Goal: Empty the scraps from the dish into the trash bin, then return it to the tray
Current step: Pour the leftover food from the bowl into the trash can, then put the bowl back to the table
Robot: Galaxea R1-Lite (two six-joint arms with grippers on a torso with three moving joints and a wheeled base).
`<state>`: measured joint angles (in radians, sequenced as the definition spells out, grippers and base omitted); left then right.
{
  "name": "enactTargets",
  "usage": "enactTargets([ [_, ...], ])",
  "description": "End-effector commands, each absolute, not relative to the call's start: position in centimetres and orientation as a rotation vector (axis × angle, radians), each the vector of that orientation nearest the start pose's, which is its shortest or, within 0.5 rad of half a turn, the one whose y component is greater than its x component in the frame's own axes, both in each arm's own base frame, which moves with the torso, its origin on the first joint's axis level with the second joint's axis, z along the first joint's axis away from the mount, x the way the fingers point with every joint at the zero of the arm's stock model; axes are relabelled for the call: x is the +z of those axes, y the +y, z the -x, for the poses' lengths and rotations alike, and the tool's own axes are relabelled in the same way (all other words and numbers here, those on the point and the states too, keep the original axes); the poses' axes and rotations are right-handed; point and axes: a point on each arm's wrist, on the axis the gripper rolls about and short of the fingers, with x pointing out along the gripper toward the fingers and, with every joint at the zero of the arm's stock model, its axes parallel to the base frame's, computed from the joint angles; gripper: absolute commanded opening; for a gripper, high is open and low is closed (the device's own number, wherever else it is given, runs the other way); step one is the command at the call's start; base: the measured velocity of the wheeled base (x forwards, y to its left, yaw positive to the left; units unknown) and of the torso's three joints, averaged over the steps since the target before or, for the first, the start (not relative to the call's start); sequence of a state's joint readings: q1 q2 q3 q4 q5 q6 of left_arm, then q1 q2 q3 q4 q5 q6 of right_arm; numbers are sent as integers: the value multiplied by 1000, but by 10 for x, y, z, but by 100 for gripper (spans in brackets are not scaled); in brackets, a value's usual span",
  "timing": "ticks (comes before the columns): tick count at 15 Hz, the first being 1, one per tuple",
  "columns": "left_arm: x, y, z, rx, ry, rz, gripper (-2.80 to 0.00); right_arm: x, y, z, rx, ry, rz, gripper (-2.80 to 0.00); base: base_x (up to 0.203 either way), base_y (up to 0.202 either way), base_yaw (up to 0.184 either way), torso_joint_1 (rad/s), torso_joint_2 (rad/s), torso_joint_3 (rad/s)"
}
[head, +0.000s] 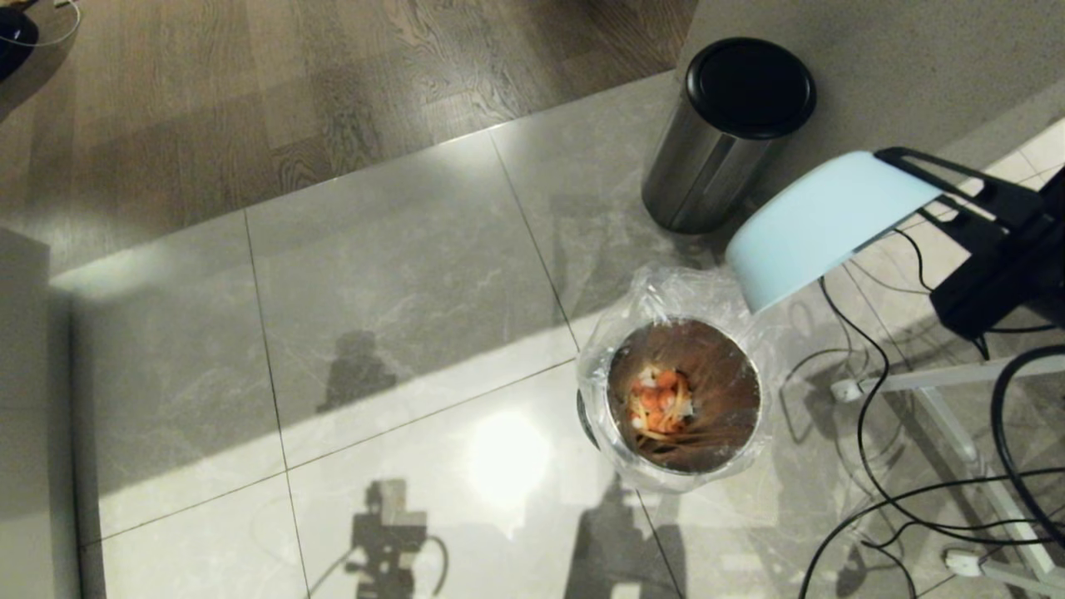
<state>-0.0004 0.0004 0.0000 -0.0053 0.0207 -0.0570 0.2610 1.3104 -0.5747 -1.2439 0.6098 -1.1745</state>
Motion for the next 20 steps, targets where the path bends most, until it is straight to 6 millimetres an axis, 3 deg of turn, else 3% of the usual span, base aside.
enactTargets([
  [1, 76, 0, 23, 21, -5, 57, -280, 274, 58, -178, 424, -879, 1098, -280, 0, 0, 0, 0, 0, 0],
  [6, 76, 0, 23, 21, -5, 57, -280, 257, 54, -177, 406, -554, 966, -280, 0, 0, 0, 0, 0, 0],
  [12, 76, 1, 23, 20, -5, 58, -280, 210, 48, -169, 414, -130, 657, -280, 0, 0, 0, 0, 0, 0],
  [20, 76, 1, 23, 20, -5, 57, -280, 145, 31, -119, 359, 322, 299, -280, 0, 0, 0, 0, 0, 0],
])
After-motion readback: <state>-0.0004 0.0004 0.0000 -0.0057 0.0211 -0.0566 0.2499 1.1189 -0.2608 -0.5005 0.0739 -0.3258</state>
